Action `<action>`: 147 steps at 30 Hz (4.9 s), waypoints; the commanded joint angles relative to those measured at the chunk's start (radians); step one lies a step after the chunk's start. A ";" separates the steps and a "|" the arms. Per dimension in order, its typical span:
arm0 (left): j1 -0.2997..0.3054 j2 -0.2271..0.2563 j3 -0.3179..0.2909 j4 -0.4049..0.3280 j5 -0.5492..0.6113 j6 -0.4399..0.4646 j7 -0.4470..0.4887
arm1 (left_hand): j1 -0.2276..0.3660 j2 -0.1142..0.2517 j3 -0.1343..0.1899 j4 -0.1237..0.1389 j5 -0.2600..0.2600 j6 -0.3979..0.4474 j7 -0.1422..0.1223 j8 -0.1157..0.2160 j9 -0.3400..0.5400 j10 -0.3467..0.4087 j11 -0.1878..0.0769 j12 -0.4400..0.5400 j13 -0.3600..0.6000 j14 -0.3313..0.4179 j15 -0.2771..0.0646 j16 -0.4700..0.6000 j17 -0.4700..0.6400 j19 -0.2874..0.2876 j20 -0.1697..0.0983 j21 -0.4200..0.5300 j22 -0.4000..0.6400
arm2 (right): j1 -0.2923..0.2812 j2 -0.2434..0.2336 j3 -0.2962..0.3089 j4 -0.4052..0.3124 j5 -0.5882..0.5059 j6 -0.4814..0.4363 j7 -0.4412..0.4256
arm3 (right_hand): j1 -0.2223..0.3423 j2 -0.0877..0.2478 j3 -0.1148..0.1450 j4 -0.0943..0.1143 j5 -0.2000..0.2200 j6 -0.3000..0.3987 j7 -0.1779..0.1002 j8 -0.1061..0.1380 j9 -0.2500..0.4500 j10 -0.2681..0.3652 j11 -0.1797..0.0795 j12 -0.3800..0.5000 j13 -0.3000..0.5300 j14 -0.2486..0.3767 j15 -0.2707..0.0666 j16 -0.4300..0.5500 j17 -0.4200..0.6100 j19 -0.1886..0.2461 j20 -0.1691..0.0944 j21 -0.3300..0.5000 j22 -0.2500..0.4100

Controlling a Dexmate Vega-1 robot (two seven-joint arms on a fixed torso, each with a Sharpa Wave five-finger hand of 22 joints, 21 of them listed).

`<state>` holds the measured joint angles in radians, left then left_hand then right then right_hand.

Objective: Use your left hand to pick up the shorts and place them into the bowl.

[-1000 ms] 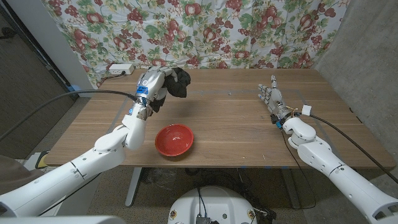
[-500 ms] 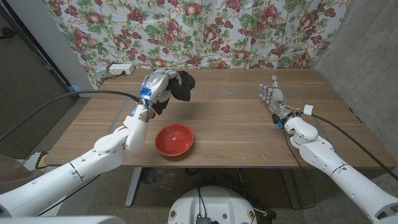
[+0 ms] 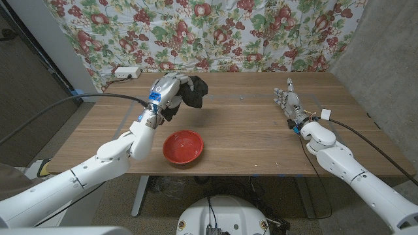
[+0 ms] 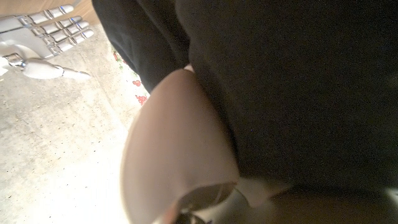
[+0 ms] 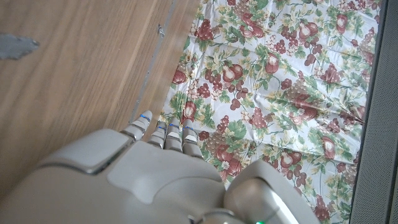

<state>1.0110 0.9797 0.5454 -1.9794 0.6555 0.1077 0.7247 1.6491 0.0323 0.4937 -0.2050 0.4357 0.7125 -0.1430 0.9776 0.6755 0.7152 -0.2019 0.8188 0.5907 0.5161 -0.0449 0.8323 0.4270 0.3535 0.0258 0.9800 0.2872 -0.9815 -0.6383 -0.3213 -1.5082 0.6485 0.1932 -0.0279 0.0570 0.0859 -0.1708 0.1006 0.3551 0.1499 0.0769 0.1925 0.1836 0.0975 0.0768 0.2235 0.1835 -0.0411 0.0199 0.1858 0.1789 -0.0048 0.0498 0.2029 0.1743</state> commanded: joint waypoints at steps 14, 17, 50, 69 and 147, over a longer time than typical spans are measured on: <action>0.069 0.032 -0.015 -0.043 -0.013 -0.003 0.038 | 0.012 0.009 0.036 0.037 0.007 0.010 0.003 0.002 0.003 0.010 -0.004 0.001 0.001 0.078 -0.150 0.143 0.272 0.079 -0.258 0.050 0.530 | 0.022 0.000 -0.014 0.000 -0.002 -0.022 0.009 | 0.002 0.007 0.004 0.003 0.002 0.006 0.002 -0.001 0.002 0.007 0.000 -0.005 0.004 -0.004 -0.009 -0.001 0.003 0.001 0.001 -0.006 0.005; 0.073 0.035 -0.011 -0.043 -0.008 -0.006 0.041 | 0.012 0.009 0.036 0.037 0.007 0.010 0.003 0.002 0.003 0.010 -0.004 0.001 0.001 0.078 -0.150 0.143 0.272 0.079 -0.258 0.050 0.530 | 0.026 0.001 -0.012 0.003 -0.003 -0.022 0.005 | 0.002 0.007 0.004 0.003 0.002 0.006 0.002 -0.001 0.002 0.007 0.000 -0.005 0.004 -0.004 -0.009 -0.001 0.003 0.001 0.001 -0.006 0.005; 0.061 0.085 0.019 0.003 -0.015 -0.127 0.074 | -0.005 0.000 0.058 0.040 0.006 0.064 -0.008 0.007 -0.021 0.050 -0.009 0.003 -0.017 0.094 -0.163 0.137 0.266 0.090 -0.257 0.035 0.517 | 0.069 0.020 -0.039 0.021 -0.029 -0.061 -0.013 | 0.002 0.007 0.004 0.003 0.001 0.006 0.003 -0.001 0.002 0.006 0.000 -0.006 0.004 -0.004 -0.009 -0.001 0.003 0.000 0.003 -0.007 0.005; 0.066 0.127 0.031 -0.010 -0.029 -0.183 0.050 | 0.001 0.002 0.051 0.034 -0.003 0.066 -0.007 0.001 -0.033 0.057 -0.007 -0.001 -0.027 0.098 -0.155 0.134 0.262 0.089 -0.259 0.046 0.524 | 0.066 0.024 -0.035 0.023 -0.021 -0.062 -0.012 | 0.002 0.007 0.005 0.003 0.000 0.008 0.004 -0.001 0.002 0.005 0.005 -0.006 0.004 0.003 -0.012 0.001 0.003 0.005 -0.007 -0.005 0.005; 0.250 0.379 -0.004 -0.157 -0.190 -0.129 0.069 | 0.010 0.012 0.037 0.033 -0.021 0.071 -0.011 -0.006 -0.052 0.057 -0.006 0.000 -0.020 0.087 -0.147 0.136 0.265 0.081 -0.258 0.047 0.522 | 0.062 0.014 -0.044 0.004 -0.032 -0.091 -0.022 | 0.004 0.009 0.010 0.002 -0.001 0.007 0.004 -0.001 0.002 0.003 0.007 -0.007 0.004 -0.002 -0.013 -0.001 0.002 0.004 -0.005 -0.006 0.005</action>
<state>1.2607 1.3523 0.5308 -2.1363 0.4696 -0.0394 0.8053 1.6461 0.0251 0.4979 -0.2091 0.4200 0.7751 -0.1557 0.9719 0.6201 0.7667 -0.2074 0.8130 0.5681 0.5315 -0.0394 0.8323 0.4278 0.3598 0.0320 0.9801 0.2903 -0.9265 -0.6222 -0.3632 -1.5078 0.6174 0.1077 -0.0548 0.0570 0.0858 -0.1637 0.1019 0.3551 0.1499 0.0769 0.1925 0.1836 0.0975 0.0767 0.2187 0.1835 -0.0394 0.0072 0.1858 0.1789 0.0002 0.0447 0.2029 0.1743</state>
